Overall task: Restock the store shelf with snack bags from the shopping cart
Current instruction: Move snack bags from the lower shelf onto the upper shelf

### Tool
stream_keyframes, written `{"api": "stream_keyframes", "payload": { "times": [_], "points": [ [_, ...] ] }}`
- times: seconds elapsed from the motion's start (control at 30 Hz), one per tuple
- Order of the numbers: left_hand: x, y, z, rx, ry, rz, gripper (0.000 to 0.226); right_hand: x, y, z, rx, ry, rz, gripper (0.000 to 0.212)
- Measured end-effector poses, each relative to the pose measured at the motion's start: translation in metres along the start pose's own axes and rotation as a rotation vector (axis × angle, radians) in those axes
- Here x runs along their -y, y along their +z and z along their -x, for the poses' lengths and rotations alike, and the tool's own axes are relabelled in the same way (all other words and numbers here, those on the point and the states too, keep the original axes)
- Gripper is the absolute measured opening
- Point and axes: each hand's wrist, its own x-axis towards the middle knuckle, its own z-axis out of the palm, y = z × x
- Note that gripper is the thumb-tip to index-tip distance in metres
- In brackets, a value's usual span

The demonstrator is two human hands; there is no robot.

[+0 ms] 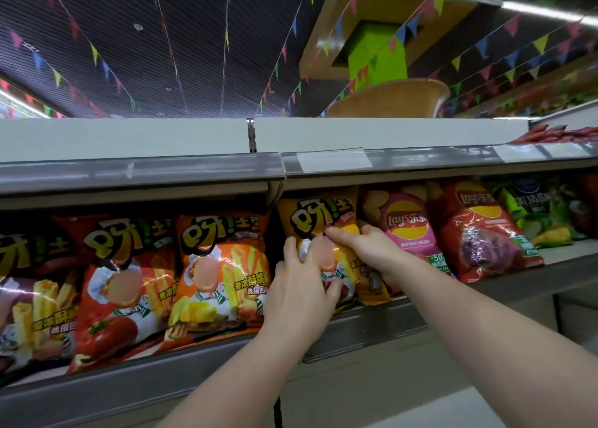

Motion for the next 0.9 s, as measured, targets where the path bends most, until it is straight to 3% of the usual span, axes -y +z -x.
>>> {"api": "stream_keyframes", "payload": {
  "times": [0.2, 0.4, 0.63, 0.77, 0.9],
  "points": [
    [0.000, 0.004, -0.002, 0.069, 0.038, -0.050, 0.063, -0.022, 0.001, -0.002, -0.042, -0.042, 0.094, 0.081],
    [-0.011, -0.002, 0.002, 0.170, -0.034, -0.025, 0.070, -0.018, 0.003, 0.007, -0.103, -0.046, 0.205, 0.091],
    [-0.023, -0.015, 0.031, 0.028, 0.019, 0.180, 0.063, -0.018, -0.004, 0.058, -0.346, -0.302, 0.375, 0.065],
    [-0.016, -0.024, 0.066, -0.055, 0.061, 0.266, 0.057, -0.014, -0.001, 0.096, -0.254, -0.441, 0.392, 0.051],
    [-0.001, -0.045, 0.087, -0.143, -0.039, 0.287, 0.052, -0.002, 0.023, 0.128, -0.093, -0.508, 0.310, 0.040]
  ]
}}
